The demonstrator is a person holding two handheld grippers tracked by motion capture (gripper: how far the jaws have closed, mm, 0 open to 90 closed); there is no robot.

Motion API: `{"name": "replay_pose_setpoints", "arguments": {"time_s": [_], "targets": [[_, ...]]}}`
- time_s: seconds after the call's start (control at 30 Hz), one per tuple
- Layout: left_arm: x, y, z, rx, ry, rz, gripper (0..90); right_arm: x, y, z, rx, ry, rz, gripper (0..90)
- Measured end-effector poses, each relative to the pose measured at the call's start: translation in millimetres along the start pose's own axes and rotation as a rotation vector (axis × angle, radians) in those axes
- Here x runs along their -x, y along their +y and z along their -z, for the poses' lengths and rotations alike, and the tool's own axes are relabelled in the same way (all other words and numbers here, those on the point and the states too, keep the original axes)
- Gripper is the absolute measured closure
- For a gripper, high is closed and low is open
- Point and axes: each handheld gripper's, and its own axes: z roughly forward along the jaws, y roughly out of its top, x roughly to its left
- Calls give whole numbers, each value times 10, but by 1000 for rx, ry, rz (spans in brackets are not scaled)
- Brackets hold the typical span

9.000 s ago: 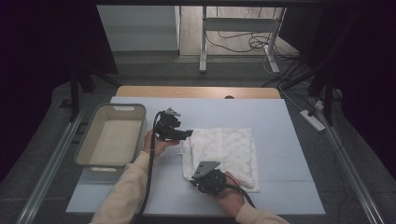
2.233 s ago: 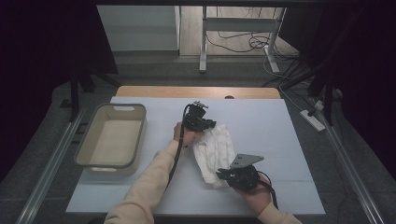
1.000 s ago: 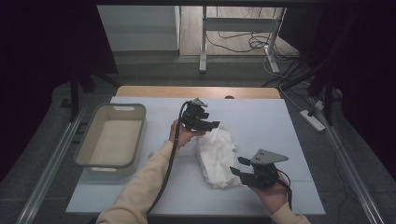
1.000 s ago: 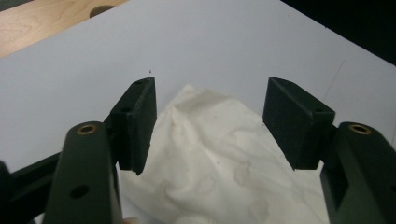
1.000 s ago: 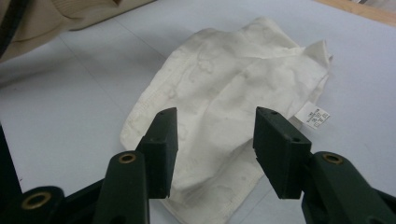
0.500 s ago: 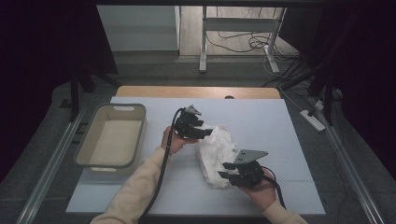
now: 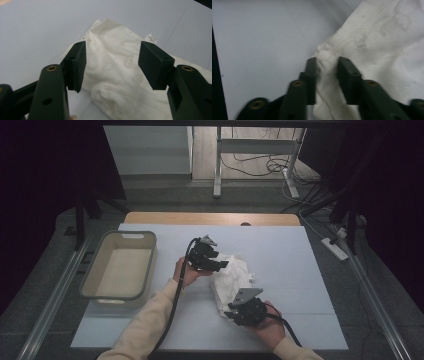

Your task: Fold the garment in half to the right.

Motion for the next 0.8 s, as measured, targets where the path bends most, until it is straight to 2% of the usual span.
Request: {"name": "replay_pose_setpoints", "arguments": {"time_s": [0.03, 0.1, 0.27, 0.3, 0.4, 0.43, 0.6, 0.63, 0.73, 0.77, 0.8], "targets": [[-4, -4, 1, 0, 0, 2, 397, -14, 5, 35, 20, 6, -2, 844], [-7, -6, -1, -1, 0, 1, 397, -23, 11, 78, 33, 14, 4, 877], [-5, -8, -6, -4, 2, 1, 395, -11, 10, 81, 29, 24, -10, 886], [-4, -7, 0, 0, 2, 1, 395, -16, 13, 96, 46, 39, -20, 886], [-3, -4, 8, 7, 4, 1, 396, -55, 32, 135, 67, 49, -15, 886], [-6, -4, 7, 8, 3, 1, 398, -104, 53, 172, 90, 68, -13, 886], [-12, -14, -33, -2, -7, 3, 421, -134, 50, 145, 83, 83, -4, 878], [-19, -19, -46, -6, -15, 0, 458, -104, 23, 106, 81, 101, -16, 795], [-30, -23, -60, -3, -23, 0, 513, -74, 3, 113, 94, 101, -41, 709], [-48, -28, -86, 2, -35, 4, 610, -41, -10, 177, 127, 80, -64, 655], [-48, -28, -86, 2, -35, 4, 665, -41, -10, 177, 127, 80, -64, 655]]}}
